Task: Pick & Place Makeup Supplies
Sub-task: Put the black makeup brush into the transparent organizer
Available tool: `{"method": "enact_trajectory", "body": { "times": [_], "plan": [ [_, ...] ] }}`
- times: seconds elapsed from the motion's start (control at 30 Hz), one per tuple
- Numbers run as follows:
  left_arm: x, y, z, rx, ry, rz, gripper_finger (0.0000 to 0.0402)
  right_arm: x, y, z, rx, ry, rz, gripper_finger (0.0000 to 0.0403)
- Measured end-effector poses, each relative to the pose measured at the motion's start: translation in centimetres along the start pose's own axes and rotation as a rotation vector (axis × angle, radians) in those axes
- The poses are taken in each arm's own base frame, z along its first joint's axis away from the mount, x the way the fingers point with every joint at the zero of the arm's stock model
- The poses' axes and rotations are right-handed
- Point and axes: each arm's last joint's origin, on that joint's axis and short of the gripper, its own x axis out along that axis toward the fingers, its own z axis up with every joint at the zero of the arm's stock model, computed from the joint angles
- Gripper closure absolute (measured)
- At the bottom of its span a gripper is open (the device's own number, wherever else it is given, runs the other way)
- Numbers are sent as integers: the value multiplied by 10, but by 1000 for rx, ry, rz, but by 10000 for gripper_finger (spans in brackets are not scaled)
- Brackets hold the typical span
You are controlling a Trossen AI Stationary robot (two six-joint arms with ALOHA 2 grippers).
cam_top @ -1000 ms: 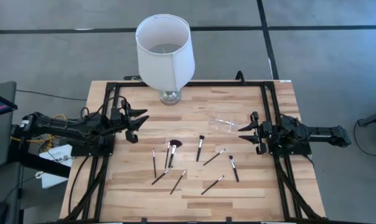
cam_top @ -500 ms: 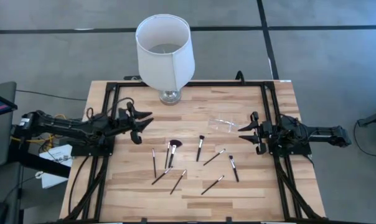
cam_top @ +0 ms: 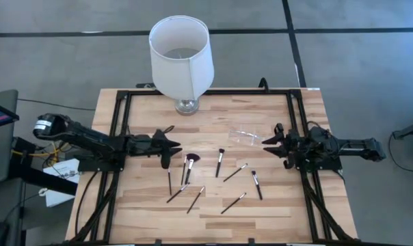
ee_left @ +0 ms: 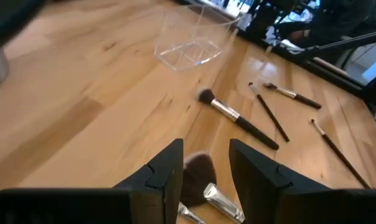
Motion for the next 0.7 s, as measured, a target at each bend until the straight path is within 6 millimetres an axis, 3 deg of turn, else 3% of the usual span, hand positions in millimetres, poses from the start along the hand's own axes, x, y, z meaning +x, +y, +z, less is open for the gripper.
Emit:
{"method": "enact_trajectory", "body": {
  "times": [0.23,0.37,0.53,0.7],
  "plan": [
    [0,2,7,-24,-55,2,275,-1,-3,15,-96,-189,-200,286],
    [-3,5,14,-39,-94,6,275,2,2,27,10,-296,-117,286],
    [-5,11,21,-59,-138,28,275,22,15,47,22,-194,-95,286],
    [-7,15,27,-73,-174,44,275,66,36,67,41,24,-77,286]
  ]
}}
